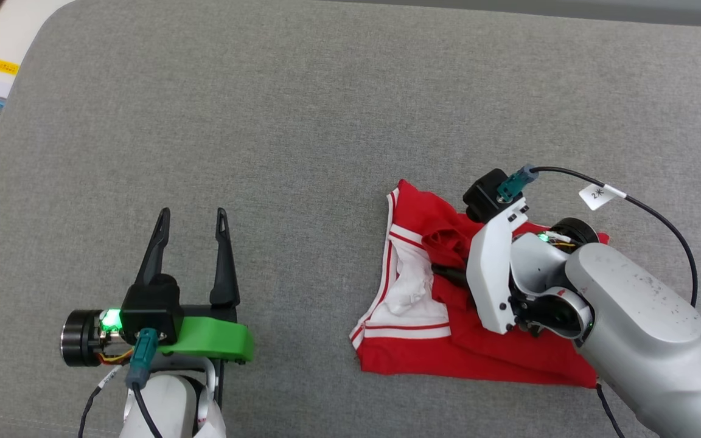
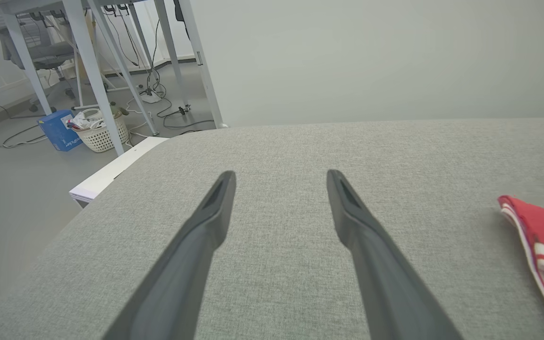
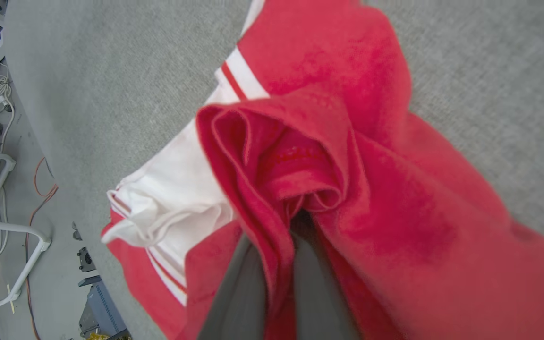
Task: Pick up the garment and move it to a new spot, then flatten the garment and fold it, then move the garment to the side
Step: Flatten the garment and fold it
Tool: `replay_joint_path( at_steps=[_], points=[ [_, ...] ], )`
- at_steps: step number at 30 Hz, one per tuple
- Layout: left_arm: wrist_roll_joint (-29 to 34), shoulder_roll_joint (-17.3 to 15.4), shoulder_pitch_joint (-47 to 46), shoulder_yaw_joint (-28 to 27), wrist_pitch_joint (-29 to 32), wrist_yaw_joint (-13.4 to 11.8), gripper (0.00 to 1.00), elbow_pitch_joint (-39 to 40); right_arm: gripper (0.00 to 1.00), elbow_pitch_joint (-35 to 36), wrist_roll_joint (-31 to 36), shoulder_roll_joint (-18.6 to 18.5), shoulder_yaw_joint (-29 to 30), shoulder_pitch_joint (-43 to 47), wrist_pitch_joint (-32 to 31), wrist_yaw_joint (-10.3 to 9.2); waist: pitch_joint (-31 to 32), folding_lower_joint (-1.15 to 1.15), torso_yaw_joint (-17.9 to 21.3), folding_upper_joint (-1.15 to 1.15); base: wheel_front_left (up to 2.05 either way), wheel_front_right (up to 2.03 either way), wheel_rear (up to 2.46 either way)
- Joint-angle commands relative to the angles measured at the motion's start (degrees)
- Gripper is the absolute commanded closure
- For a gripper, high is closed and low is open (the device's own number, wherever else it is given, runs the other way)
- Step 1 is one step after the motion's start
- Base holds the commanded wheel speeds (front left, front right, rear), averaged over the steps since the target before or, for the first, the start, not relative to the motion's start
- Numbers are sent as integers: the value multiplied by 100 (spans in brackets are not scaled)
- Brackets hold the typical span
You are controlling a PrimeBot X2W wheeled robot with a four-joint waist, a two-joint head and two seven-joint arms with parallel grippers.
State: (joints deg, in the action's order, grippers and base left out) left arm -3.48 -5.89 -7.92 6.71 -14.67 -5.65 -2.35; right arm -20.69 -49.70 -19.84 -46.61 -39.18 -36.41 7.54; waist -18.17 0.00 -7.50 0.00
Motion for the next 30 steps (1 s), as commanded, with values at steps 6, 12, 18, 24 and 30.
replay_joint_path(
  at_steps=[6, 12, 18, 24, 30],
  points=[
    [75, 37, -8, -151, -33, 71, 0, -70, 0, 64, -5, -191, -389, -117, 914, -5, 234, 0, 123, 0, 0, 0, 0],
    [119, -7, 207, -266, -33, 109, 0, -17, 0, 784, 218, -790, 35, 32, 2219, -5, 579, 0, 364, 0, 0, 0, 0],
    [145, -42, 339, -346, -33, 134, 0, 47, 0, 939, 1192, -1007, 1333, 567, 3588, -5, 836, 0, 628, 0, 0, 0, 0],
    [160, -63, 454, -368, -33, 178, 0, 36, 0, 939, 2291, -636, 2763, 1395, 4530, -5, 1035, 0, 818, 0, 0, 0, 0],
    [164, -57, 658, -365, -33, 187, 0, 79, 0, 1211, 3220, 316, 4185, 2561, 4992, -5, 1230, 0, 936, 0, 0, 0, 0]
  ],
)
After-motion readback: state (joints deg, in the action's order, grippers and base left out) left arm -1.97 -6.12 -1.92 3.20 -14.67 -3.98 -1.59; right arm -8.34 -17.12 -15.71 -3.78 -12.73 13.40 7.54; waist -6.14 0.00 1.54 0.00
